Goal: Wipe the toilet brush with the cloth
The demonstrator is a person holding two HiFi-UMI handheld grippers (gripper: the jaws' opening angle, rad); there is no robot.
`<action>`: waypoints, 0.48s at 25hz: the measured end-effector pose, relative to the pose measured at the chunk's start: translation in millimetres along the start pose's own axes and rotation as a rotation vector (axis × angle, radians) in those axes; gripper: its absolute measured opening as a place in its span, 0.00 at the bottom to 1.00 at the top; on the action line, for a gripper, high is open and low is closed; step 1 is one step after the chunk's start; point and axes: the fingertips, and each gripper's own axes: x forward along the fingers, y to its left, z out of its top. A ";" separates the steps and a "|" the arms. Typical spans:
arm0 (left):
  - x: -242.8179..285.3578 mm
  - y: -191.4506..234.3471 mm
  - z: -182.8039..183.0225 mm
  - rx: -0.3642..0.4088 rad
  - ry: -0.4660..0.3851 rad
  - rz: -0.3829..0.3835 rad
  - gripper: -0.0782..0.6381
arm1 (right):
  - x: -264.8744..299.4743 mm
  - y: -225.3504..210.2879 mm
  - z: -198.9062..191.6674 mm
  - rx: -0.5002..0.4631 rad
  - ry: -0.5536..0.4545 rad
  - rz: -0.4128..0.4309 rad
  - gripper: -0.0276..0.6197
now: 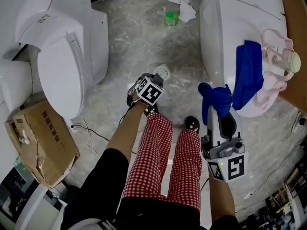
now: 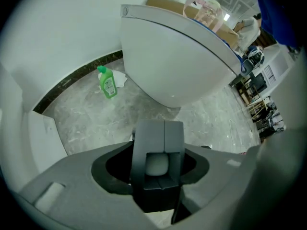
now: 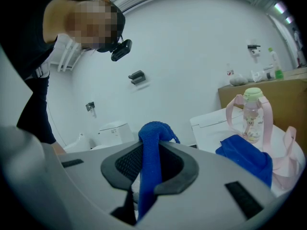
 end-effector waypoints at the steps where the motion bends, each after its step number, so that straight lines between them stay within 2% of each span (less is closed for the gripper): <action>1: 0.6 0.7 1.0 0.007 -0.001 0.009 0.41 | -0.9 -2.0 -1.4 0.000 0.001 -0.004 0.14; 5: 4.5 -1.8 -1.3 0.036 0.040 0.013 0.41 | -4.5 -6.3 -7.8 0.015 0.007 -0.019 0.14; 8: 10.5 -6.7 -9.9 0.040 0.080 -0.023 0.41 | -5.4 -3.5 -9.5 0.019 0.010 -0.017 0.14; 12: 10.4 -3.3 -5.9 0.030 0.051 0.007 0.40 | -5.4 -4.9 -9.5 0.019 0.011 -0.016 0.14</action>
